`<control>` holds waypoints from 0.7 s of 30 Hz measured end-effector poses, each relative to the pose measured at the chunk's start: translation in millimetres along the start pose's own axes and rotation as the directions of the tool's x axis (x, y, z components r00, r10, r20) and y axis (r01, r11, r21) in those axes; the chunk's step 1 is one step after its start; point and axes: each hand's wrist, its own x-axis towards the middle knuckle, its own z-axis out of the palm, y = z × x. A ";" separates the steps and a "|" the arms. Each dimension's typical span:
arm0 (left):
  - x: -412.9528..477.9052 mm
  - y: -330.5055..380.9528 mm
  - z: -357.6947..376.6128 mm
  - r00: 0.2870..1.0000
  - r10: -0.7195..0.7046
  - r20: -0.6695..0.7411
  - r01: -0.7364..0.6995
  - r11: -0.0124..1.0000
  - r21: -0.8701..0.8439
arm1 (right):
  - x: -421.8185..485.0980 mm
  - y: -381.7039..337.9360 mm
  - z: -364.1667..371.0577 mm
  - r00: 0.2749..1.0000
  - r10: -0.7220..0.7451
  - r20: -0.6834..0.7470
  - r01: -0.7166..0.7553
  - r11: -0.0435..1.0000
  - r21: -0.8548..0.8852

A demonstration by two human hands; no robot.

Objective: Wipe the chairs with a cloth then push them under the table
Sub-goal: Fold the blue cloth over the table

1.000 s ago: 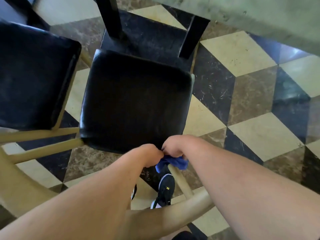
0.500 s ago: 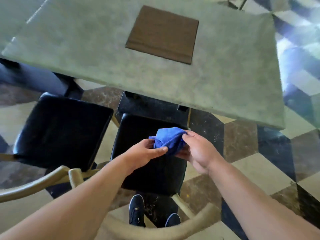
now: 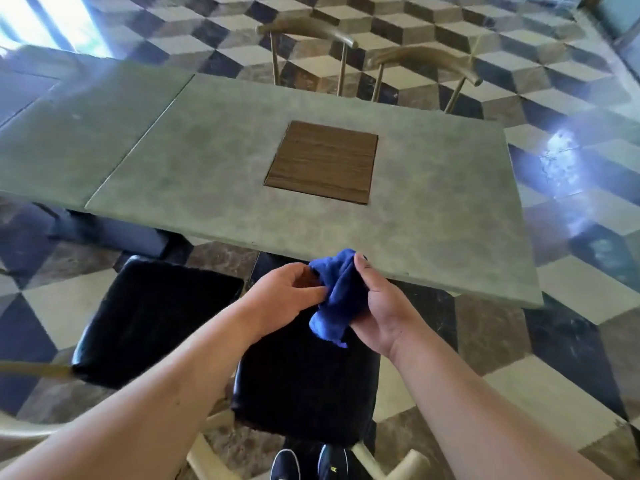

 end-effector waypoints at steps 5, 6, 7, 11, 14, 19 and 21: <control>-14.7 15.5 -5.2 1.000 -0.019 -0.014 0.015 0.970 -0.243 | -5.6 -10.0 20.8 0.986 -0.043 0.160 0.060 0.993 -0.101; -16.7 18.5 -8.7 0.999 -0.016 -0.036 0.005 0.959 -0.283 | -6.0 -12.0 25.3 0.986 -0.057 0.158 0.074 0.992 -0.103; -18.4 21.6 -13.8 0.999 -0.013 -0.049 -0.003 0.951 -0.309 | -6.0 -13.9 30.0 0.987 -0.069 0.148 0.085 0.991 -0.108; -19.2 29.1 -40.3 0.994 0.032 -0.101 -0.056 0.967 -0.247 | -4.9 -16.5 53.8 0.991 -0.099 0.088 0.109 0.987 -0.122; -13.8 29.8 -66.2 0.974 0.040 -0.221 -0.078 0.983 -0.166 | -6.2 -9.8 79.3 0.988 -0.147 0.053 0.155 0.964 -0.217; -8.9 29.9 -111.3 0.969 0.134 -0.209 -0.099 0.981 0.169 | -15.4 12.9 134.8 0.926 -0.230 0.300 0.335 0.866 -0.370; -11.2 29.8 -127.9 0.975 0.134 -0.178 -0.100 0.978 0.184 | -16.7 22.7 160.5 0.936 -0.267 0.228 0.342 0.843 -0.416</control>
